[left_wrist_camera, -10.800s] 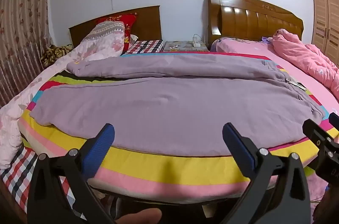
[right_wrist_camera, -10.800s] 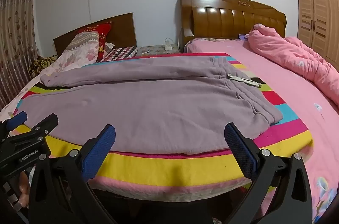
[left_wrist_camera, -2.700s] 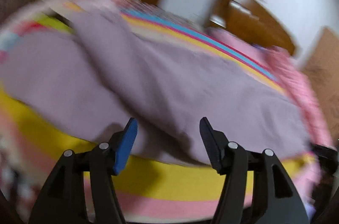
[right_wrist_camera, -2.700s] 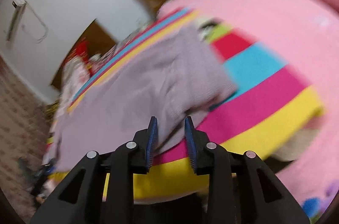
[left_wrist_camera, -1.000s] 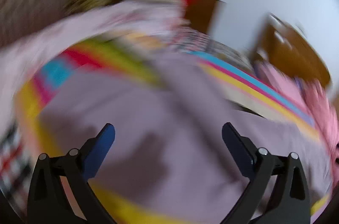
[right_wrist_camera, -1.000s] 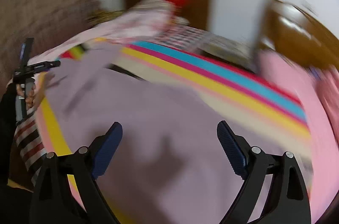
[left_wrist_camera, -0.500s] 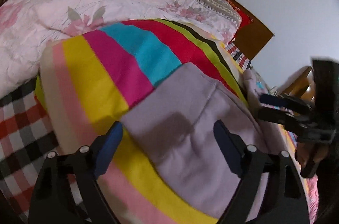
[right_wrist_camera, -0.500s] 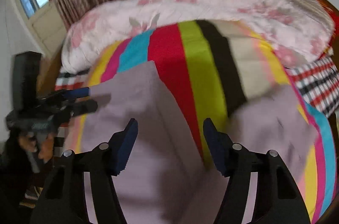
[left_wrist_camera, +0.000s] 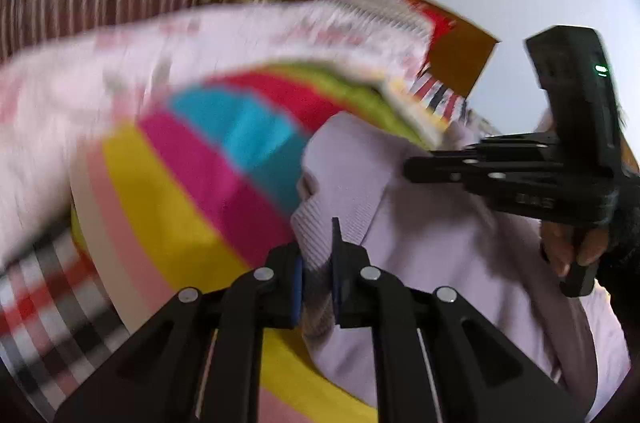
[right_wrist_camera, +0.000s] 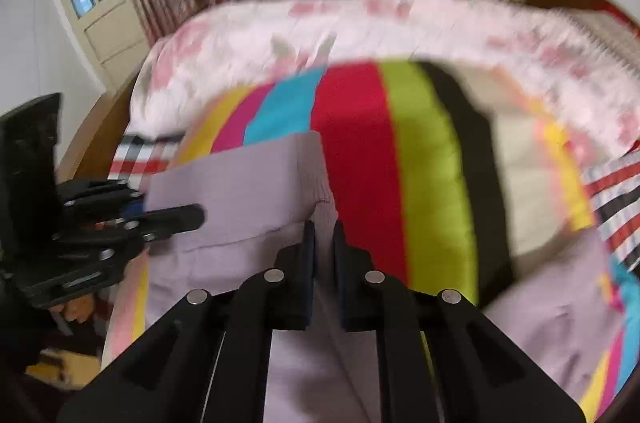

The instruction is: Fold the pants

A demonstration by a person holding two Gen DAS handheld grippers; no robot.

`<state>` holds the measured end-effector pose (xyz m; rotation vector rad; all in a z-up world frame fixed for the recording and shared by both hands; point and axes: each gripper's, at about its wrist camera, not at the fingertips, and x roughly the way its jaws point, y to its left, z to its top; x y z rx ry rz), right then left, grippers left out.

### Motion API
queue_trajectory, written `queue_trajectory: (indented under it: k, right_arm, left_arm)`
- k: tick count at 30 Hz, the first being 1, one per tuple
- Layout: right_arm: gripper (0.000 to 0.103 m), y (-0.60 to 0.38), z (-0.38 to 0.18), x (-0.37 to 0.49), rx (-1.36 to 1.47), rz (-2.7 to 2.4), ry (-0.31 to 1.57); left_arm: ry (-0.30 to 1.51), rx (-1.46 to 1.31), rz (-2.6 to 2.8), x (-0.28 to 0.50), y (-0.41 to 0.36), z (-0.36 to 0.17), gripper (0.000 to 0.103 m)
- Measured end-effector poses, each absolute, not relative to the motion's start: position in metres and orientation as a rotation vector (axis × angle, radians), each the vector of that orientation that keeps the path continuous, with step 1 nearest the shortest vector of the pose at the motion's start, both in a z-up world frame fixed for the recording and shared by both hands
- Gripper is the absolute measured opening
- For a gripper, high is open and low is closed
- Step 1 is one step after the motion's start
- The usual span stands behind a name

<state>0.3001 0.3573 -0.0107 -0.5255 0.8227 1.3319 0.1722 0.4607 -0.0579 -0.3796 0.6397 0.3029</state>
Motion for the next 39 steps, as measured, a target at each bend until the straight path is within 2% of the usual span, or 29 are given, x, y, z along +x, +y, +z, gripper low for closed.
queue_trajectory:
  k: [4, 10, 12, 13, 14, 15, 18, 19, 20, 23, 26, 28, 30, 31, 32, 35, 39]
  right_arm:
    - [0.010, 0.368, 0.000, 0.317, -0.489, 1.277, 0.819]
    - [0.011, 0.387, -0.046, 0.324, -0.551, 1.165, 0.885]
    - [0.021, 0.386, -0.043, 0.329, -0.516, 1.162, 0.919]
    - [0.031, 0.383, -0.040, 0.332, -0.498, 1.164, 0.945]
    - [0.050, 0.375, -0.031, 0.337, -0.457, 1.160, 0.968]
    - [0.058, 0.360, -0.019, 0.342, -0.405, 1.165, 0.955]
    - [0.058, 0.304, 0.006, 0.368, -0.297, 1.090, 0.907]
    - [0.058, 0.283, 0.008, 0.381, -0.259, 1.047, 0.916]
    - [0.058, 0.256, 0.006, 0.399, -0.219, 0.983, 0.934]
    - [0.058, 0.193, -0.020, 0.440, -0.103, 0.828, 1.045]
    - [0.057, 0.169, -0.053, 0.455, -0.073, 0.760, 1.138]
    - [0.053, 0.170, -0.056, 0.451, -0.078, 0.786, 1.106]
    - [0.031, 0.177, -0.058, 0.446, -0.111, 0.781, 1.094]
    - [0.026, 0.182, -0.057, 0.443, -0.134, 0.779, 1.086]
    - [0.009, 0.185, -0.055, 0.439, -0.149, 0.784, 1.073]
    - [0.009, 0.188, -0.032, 0.424, -0.126, 0.856, 1.004]
    - [0.009, 0.206, 0.028, 0.376, -0.067, 1.023, 0.895]
  left_arm:
    - [0.643, -0.361, 0.333, 0.195, 0.474, -0.040, 0.010]
    - [0.765, -0.403, 0.330, 0.227, 0.497, -0.098, 0.014]
    - [0.742, -0.434, 0.350, 0.219, 0.502, -0.094, 0.025]
    - [0.737, -0.448, 0.390, 0.216, 0.504, -0.092, 0.042]
    - [0.739, -0.440, 0.474, 0.211, 0.504, -0.086, 0.062]
    - [0.745, -0.416, 0.560, 0.209, 0.503, -0.081, 0.068]
    - [0.682, -0.341, 0.606, 0.196, 0.481, -0.054, 0.072]
    - [0.669, -0.332, 0.564, 0.196, 0.473, -0.048, 0.077]
    - [0.651, -0.317, 0.491, 0.198, 0.460, -0.042, 0.081]
    - [0.649, -0.307, 0.279, 0.218, 0.430, -0.035, 0.086]
    - [0.731, -0.266, 0.187, 0.255, 0.406, -0.045, 0.086]
    - [0.827, -0.232, 0.199, 0.276, 0.402, -0.065, 0.086]
    - [0.892, -0.225, 0.204, 0.286, 0.404, -0.082, 0.088]
    - [0.890, -0.191, 0.190, 0.287, 0.403, -0.088, 0.093]
    - [0.887, -0.170, 0.179, 0.286, 0.401, -0.088, 0.093]
    - [0.848, -0.197, 0.185, 0.272, 0.406, -0.078, 0.093]
    - [0.674, -0.415, 0.226, 0.224, 0.442, -0.050, 0.093]
